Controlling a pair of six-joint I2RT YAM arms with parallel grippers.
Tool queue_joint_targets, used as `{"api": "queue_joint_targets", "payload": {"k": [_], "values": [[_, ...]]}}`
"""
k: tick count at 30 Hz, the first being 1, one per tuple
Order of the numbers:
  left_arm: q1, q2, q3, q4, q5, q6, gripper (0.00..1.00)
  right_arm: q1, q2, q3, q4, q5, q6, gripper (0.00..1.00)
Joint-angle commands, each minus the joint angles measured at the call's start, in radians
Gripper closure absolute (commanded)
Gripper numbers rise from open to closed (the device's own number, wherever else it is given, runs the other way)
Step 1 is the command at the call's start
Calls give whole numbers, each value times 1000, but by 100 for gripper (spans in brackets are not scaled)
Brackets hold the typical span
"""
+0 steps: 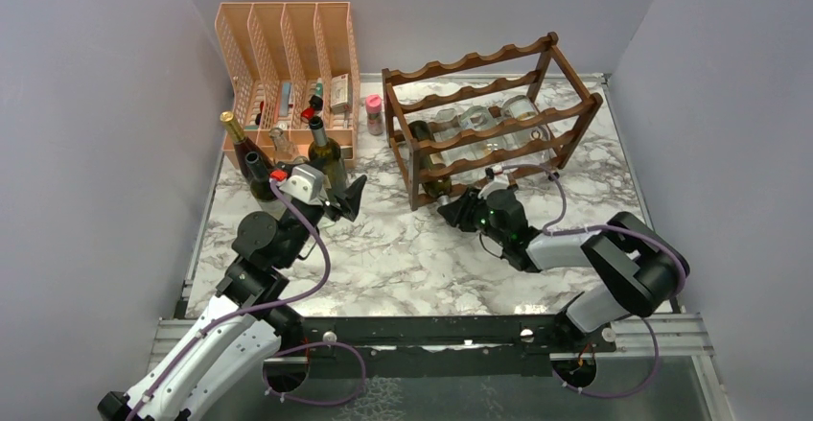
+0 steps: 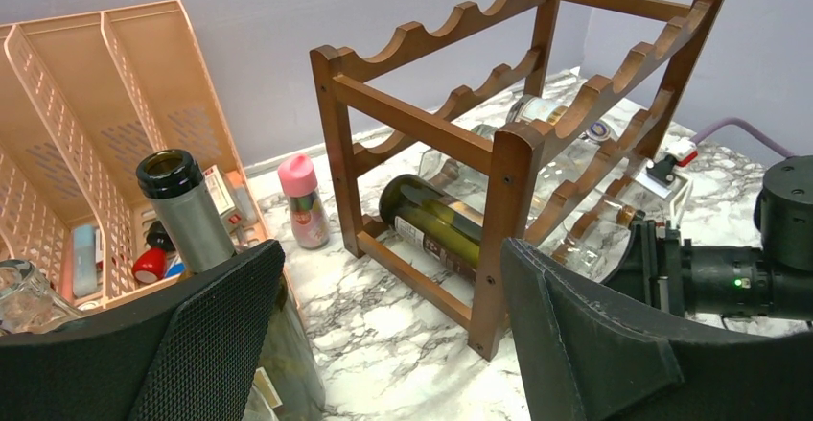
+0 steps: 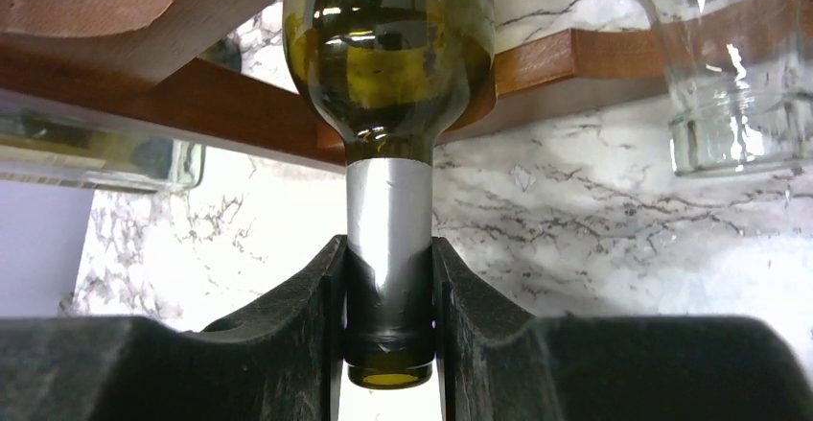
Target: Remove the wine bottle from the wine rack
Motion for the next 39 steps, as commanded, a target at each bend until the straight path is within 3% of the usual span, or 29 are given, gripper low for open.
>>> {"api": "queue_joint_targets", "payload": {"k": [1, 3, 10, 15, 22, 28, 32, 39], "values": [[-5, 4, 8, 21, 20, -1, 12, 3, -91, -34, -65, -18, 12, 91], [-5, 4, 8, 22, 20, -2, 12, 3, -119, -51, -75, -23, -2, 99], [-5, 24, 11, 20, 35, -1, 12, 3, -222, -175, 11, -81, -1, 99], [-5, 40, 12, 15, 34, 2, 12, 3, -344, -181, -176, -121, -16, 99], [-5, 72, 22, 0, 23, 2, 12, 3, -681, -195, -573, -84, -26, 99], [-5, 102, 58, -24, 56, -73, 11, 3, -876, -120, -946, -87, 1, 99], [-5, 131, 113, -71, 62, -123, 11, 3, -994, -82, -1090, -119, 11, 99], [-5, 181, 231, -80, 115, -192, 11, 3, -1040, 79, -1313, -151, 55, 99]]}}
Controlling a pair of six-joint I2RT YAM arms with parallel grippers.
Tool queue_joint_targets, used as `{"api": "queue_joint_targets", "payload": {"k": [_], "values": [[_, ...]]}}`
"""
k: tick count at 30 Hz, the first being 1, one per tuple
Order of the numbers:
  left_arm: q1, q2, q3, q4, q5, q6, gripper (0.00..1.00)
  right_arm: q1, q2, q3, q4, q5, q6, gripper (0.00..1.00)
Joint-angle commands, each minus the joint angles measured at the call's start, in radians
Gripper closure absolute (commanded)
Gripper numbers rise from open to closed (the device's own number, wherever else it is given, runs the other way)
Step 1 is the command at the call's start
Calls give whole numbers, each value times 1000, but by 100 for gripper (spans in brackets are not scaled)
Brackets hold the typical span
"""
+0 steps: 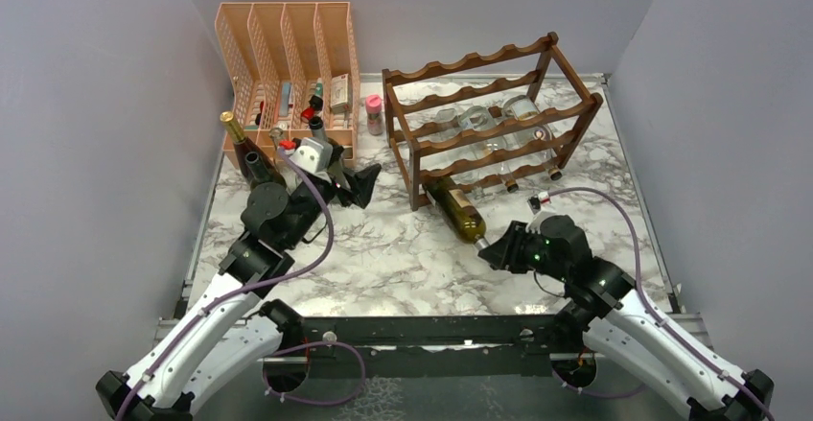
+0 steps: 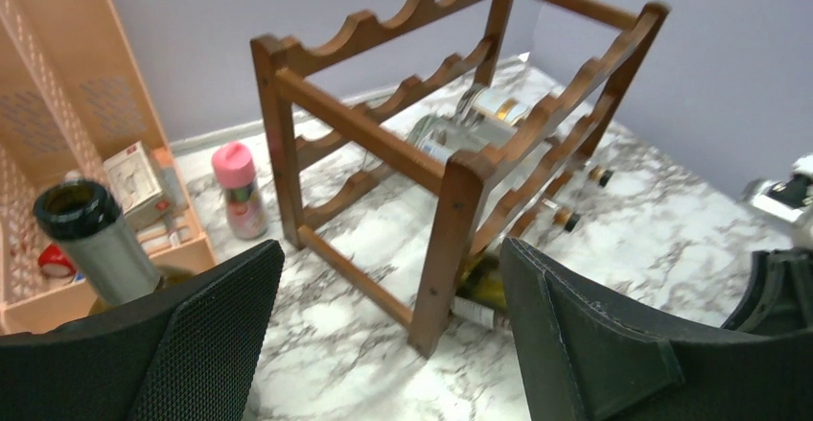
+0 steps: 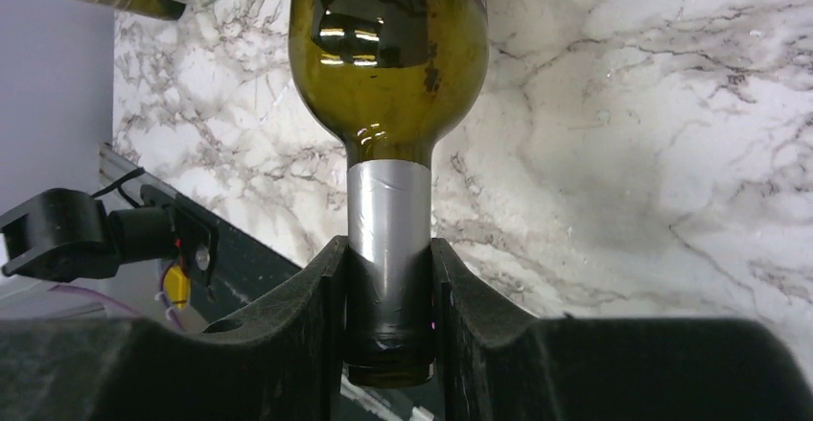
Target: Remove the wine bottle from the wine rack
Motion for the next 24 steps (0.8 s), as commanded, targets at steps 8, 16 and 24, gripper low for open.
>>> {"api": "queue_joint_targets", "payload": {"k": [8, 16, 24], "values": [[-19, 146, 130, 24, 175, -163, 11, 2, 99, 382, -398, -51, -22, 99], [-254, 247, 143, 42, 170, -71, 11, 2, 152, 515, -530, -56, -82, 99], [-509, 405, 169, 25, 161, 103, 8, 2, 236, 588, -590, -105, -164, 99]]}}
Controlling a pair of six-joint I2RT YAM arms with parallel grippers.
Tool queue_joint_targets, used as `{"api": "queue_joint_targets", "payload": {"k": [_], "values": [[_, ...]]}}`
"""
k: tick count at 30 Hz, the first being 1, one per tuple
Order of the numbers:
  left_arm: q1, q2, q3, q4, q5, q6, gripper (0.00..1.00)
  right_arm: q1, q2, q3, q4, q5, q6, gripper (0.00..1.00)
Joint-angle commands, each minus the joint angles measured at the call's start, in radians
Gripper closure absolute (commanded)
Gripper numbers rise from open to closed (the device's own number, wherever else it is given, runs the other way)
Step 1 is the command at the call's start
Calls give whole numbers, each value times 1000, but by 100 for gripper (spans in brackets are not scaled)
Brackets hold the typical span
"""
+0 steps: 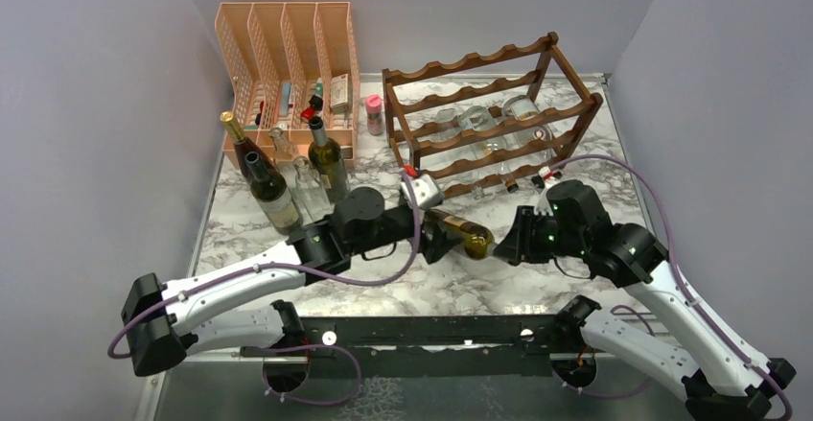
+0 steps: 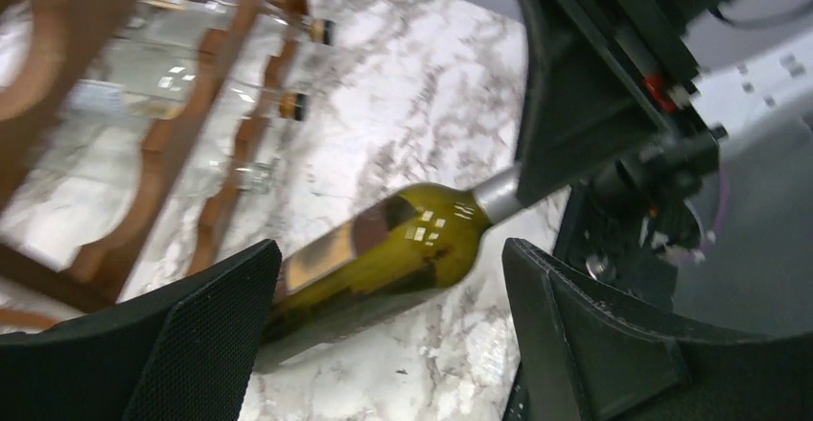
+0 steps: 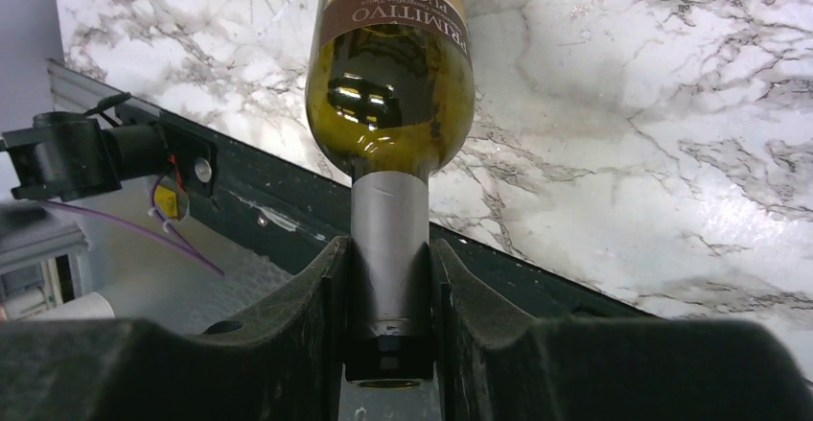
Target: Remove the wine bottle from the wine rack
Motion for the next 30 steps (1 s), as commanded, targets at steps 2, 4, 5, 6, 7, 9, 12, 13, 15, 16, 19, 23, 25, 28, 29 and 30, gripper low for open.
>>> {"api": "queue_joint_targets", "payload": {"k": [2, 4, 5, 6, 7, 9, 12, 13, 15, 16, 19, 23, 25, 28, 29, 30], "values": [[-158, 132, 91, -45, 17, 201, 3, 3, 38, 83, -25, -71, -89, 99], [-212, 211, 142, -102, -35, 259, 1, 3, 40, 92, -26, -76, -104, 99], [-229, 248, 167, -119, -59, 280, 1, 3, 43, 95, -26, -78, -110, 99], [-244, 281, 185, -130, -77, 302, 1, 3, 44, 99, -26, -82, -114, 99], [-257, 306, 200, -129, -94, 323, 1, 3, 47, 101, -26, -87, -115, 99], [-281, 350, 213, -109, -140, 373, 4, 3, 46, 102, -22, -102, -119, 99], [-304, 379, 190, -33, -179, 462, 8, 3, 31, 99, -20, -120, -118, 99], [-311, 385, 170, 3, -188, 496, 9, 3, 27, 99, -20, -127, -121, 99], [-328, 394, 134, 64, -202, 566, 12, 3, 21, 105, -25, -143, -128, 99], [-332, 399, 117, 101, -209, 592, 13, 3, 21, 113, -32, -147, -132, 99], [-340, 415, 93, 169, -214, 635, 27, 3, 22, 132, -51, -154, -146, 99], [-345, 459, 111, 184, -218, 662, 33, 3, 25, 146, -60, -161, -158, 99], [-347, 480, 122, 185, -230, 670, 36, 3, 30, 151, -59, -169, -164, 99], [-351, 492, 130, 192, -253, 670, 50, 3, 35, 151, -59, -174, -172, 99], [-352, 490, 128, 197, -261, 670, 54, 3, 35, 151, -60, -169, -172, 99], [-354, 485, 125, 201, -276, 667, 58, 3, 36, 155, -62, -160, -173, 99]]}}
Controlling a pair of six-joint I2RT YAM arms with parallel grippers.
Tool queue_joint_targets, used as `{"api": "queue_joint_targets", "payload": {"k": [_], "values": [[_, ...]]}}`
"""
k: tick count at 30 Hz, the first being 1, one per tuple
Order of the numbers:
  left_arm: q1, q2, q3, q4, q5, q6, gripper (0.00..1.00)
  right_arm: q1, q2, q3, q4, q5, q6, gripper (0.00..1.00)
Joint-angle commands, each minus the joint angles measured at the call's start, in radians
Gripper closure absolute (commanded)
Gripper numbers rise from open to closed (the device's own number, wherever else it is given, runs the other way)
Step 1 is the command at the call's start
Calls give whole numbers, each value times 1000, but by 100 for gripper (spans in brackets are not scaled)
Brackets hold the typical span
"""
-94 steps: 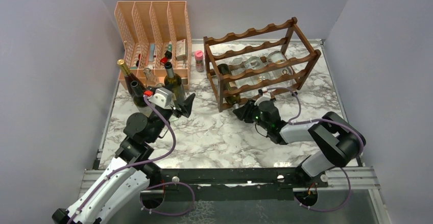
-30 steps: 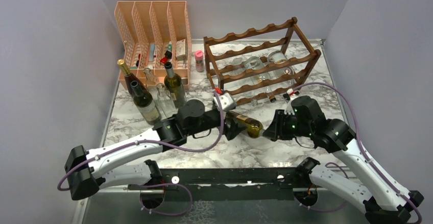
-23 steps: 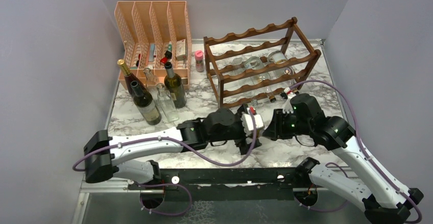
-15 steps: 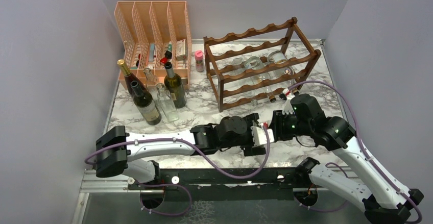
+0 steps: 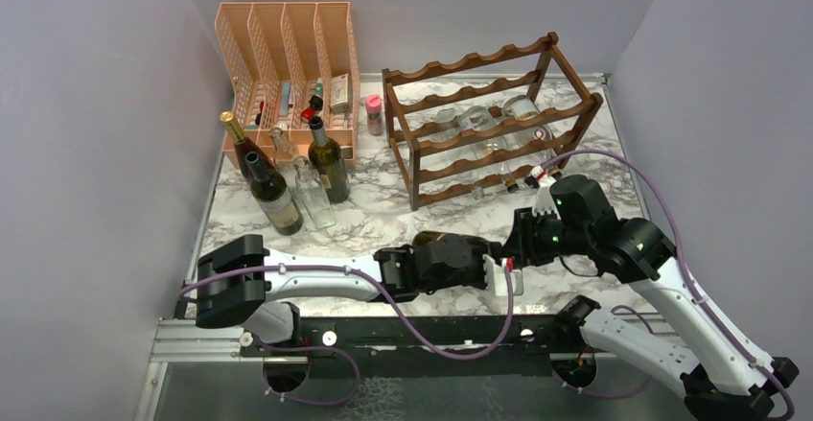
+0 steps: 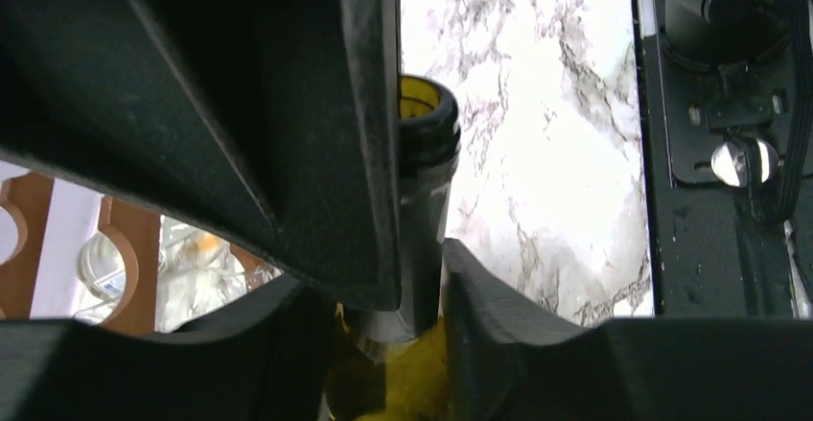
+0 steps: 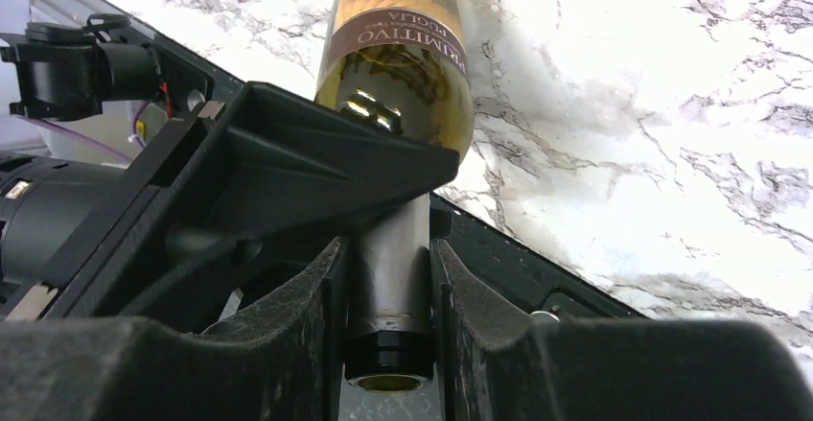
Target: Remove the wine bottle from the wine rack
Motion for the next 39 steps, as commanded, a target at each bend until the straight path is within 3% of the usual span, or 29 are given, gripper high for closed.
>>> {"api": "queue_joint_targets", "payload": {"k": [1, 6, 14, 21, 32, 39], "values": [[-2, -3, 11, 40, -86, 19, 61, 4, -8, 56, 24, -44, -10, 97], [-2, -94, -65, 49, -137, -15, 74, 4, -26, 110, 58, 31, 5, 53], [-2, -265, -190, 33, -247, -173, 82, 4, -44, 239, 200, 260, 33, 22], [19, -453, -246, -17, -487, -278, 88, 3, -42, 280, 286, 318, -5, 16], [216, -807, -360, -81, -751, -415, 88, 3, -66, 189, 279, 315, 43, 15], [335, -887, -413, -48, -710, -425, 88, 3, -55, 192, 282, 312, 42, 14]]}}
